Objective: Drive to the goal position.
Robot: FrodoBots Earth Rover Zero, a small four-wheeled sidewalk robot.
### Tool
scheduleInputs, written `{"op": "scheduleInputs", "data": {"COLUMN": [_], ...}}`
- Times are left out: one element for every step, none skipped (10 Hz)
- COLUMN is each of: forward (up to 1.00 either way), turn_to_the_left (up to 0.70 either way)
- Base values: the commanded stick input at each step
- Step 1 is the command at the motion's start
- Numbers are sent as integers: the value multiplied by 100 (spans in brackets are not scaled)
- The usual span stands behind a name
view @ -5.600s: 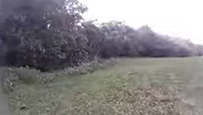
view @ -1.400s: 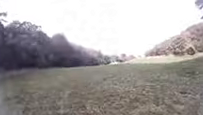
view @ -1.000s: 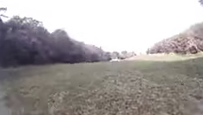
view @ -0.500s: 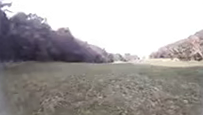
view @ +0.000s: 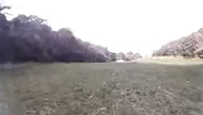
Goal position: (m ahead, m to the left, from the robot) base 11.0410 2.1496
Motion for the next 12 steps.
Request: {"op": "scheduleInputs", "data": {"forward": [85, 85, 85, 85, 85, 85, 85, 85, 85, 85, 85, 85], "turn_to_the_left": [0, 0, 0, 0, 0, 0, 0, 0, 0, 0, 0, 0]}}
